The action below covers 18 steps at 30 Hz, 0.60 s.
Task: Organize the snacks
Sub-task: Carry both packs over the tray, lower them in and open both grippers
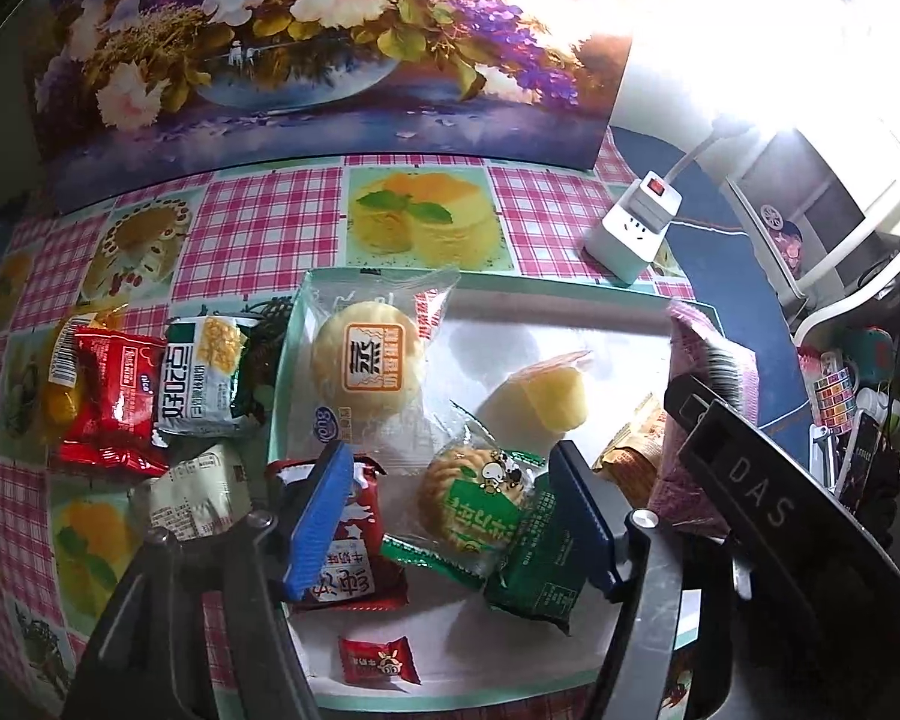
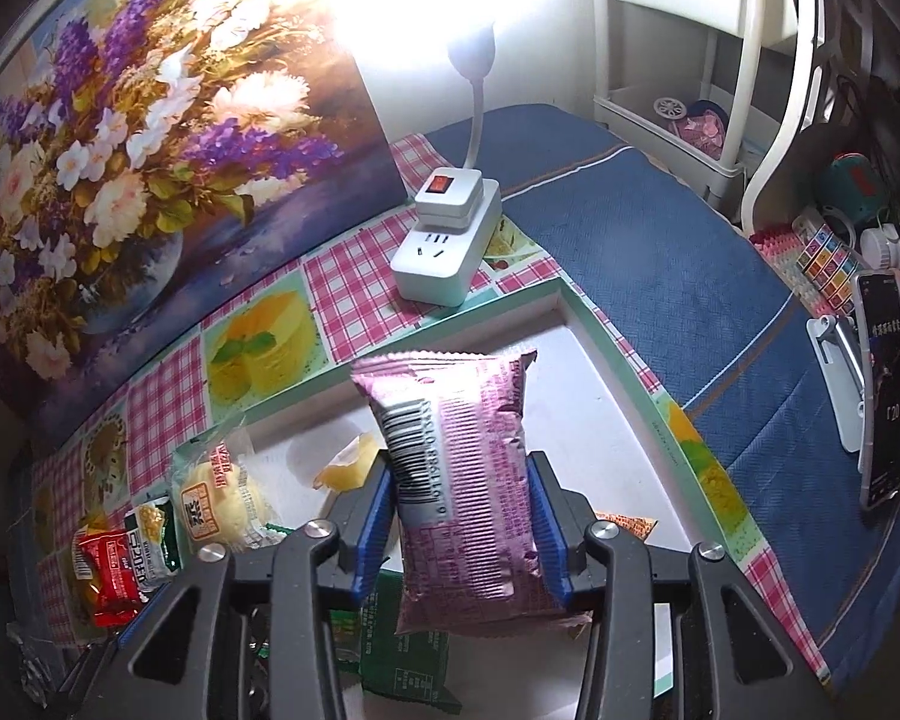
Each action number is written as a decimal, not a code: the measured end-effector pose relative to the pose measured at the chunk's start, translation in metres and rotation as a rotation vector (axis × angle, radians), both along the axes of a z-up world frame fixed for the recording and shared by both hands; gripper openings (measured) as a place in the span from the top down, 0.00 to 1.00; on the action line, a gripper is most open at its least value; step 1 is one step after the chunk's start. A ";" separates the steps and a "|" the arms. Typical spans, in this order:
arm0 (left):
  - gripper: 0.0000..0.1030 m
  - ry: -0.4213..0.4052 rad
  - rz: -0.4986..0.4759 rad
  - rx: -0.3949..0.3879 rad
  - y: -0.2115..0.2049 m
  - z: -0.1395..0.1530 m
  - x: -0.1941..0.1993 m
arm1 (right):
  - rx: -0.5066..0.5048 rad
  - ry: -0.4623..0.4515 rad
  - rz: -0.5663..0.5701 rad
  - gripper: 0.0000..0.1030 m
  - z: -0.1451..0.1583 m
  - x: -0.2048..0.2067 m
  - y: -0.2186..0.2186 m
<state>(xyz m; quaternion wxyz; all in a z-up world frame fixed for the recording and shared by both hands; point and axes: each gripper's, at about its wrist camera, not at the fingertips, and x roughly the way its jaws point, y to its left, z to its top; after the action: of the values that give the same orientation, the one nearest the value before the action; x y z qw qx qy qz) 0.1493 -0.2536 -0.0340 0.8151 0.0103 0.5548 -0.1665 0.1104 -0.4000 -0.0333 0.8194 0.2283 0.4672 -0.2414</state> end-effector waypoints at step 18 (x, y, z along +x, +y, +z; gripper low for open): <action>0.13 -0.019 0.159 0.023 0.046 0.009 0.010 | -0.068 -0.023 0.031 0.00 0.012 0.001 0.006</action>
<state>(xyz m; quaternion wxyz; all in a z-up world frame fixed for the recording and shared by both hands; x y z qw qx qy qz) 0.1590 -0.2077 -0.0252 0.8308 -0.0230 0.5480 -0.0949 0.1113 -0.3935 -0.0215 0.8355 0.1957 0.4530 -0.2416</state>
